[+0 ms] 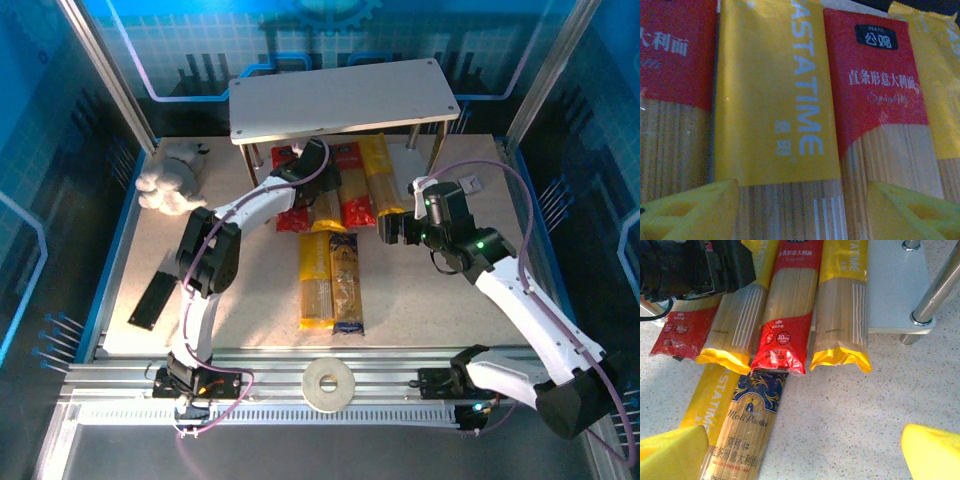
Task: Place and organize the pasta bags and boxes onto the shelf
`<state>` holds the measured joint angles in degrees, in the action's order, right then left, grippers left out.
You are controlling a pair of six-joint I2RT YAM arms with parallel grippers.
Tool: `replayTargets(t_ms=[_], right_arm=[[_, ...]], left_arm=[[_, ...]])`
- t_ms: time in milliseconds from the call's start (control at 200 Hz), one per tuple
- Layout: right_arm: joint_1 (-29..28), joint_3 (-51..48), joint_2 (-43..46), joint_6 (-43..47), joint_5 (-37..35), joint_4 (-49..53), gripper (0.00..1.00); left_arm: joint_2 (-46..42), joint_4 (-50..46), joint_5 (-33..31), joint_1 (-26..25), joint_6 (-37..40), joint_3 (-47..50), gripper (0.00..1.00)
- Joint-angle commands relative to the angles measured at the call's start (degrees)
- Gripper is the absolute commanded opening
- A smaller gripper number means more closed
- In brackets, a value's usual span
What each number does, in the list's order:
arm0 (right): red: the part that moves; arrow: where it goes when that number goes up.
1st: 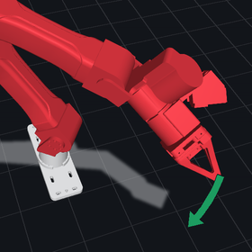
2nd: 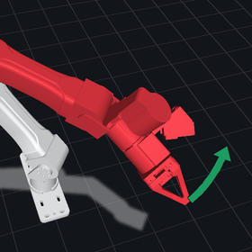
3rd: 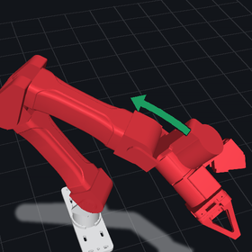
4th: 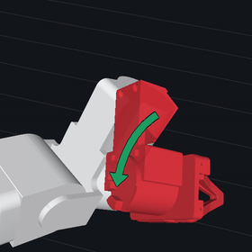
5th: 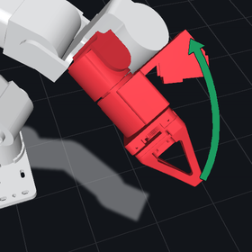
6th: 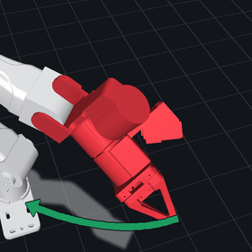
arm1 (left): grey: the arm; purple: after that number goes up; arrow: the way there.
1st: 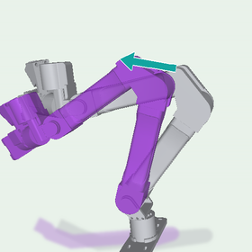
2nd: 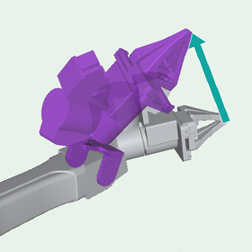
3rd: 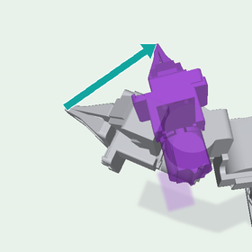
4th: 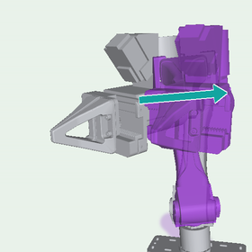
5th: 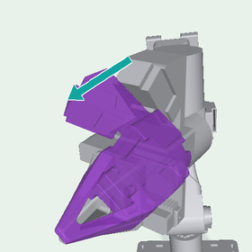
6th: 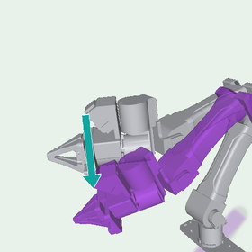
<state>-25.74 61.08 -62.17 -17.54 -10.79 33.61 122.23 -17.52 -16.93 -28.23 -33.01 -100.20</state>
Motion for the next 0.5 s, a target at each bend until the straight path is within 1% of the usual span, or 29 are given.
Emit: replayTargets(t_ms=[0, 150, 255, 315, 415, 495], right_arm=[[0.5, -0.3, 0.0, -0.4, 1.7, 1.7, 1.0], [-0.2, -1.3, 0.6, -1.4, 2.3, 3.0, 1.0], [-1.6, -2.3, 0.4, -2.4, 3.1, 4.4, 1.0], [-3.2, -2.7, -0.3, -3.1, 3.5, 5.4, 1.0], [-7.5, -3.4, -1.3, -5.5, 3.2, 7.5, 1.0], [-11.5, -5.1, -1.8, -9.3, 3.4, 7.8, 1.0]], left_arm=[[-5.5, 4.3, 2.7, 0.1, 2.9, 3.3, 0.69], [-11.6, 6.5, 2.7, -2.2, 6.8, 9.5, 0.68], [-17.6, 7.5, 0.9, -5.3, 9.9, 15.7, 0.68], [-21.7, 6.9, -0.1, -7.3, 11.1, 19.2, 0.68], [-29.6, 4.5, -2.3, -11.3, 13.0, 25.1, 0.68], [-36.0, 1.2, -3.2, -13.3, 12.0, 30.0, 0.69]])
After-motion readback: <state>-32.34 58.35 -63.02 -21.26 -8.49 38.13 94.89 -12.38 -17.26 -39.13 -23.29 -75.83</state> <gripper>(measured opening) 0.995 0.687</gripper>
